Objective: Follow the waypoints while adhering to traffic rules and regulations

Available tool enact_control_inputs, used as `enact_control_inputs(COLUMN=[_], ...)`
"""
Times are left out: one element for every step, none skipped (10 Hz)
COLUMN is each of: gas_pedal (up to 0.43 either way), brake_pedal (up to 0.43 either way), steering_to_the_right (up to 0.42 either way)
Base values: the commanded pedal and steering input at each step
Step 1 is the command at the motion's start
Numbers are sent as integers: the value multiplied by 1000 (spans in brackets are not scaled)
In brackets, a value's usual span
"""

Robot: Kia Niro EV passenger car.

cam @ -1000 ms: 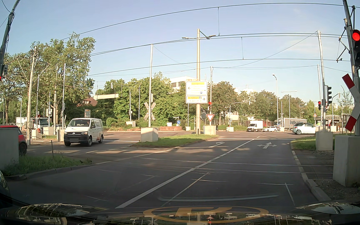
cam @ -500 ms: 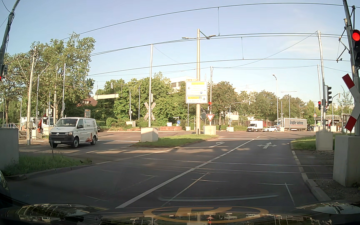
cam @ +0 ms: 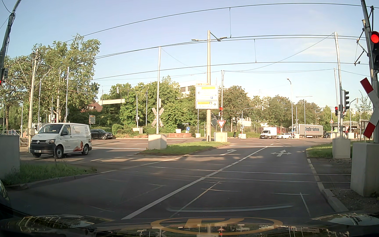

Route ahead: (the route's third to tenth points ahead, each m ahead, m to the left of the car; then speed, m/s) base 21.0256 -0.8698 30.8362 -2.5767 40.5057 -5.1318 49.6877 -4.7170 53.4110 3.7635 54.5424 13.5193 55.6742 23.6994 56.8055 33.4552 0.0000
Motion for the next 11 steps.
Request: enact_control_inputs(gas_pedal=[0,0,0,0,0,0,0,0,0,0,0], brake_pedal=[293,293,293,293,293,293,293,293,293,293,293], steering_to_the_right=[248,248,248,248,248,248,248,248,248,248,248])
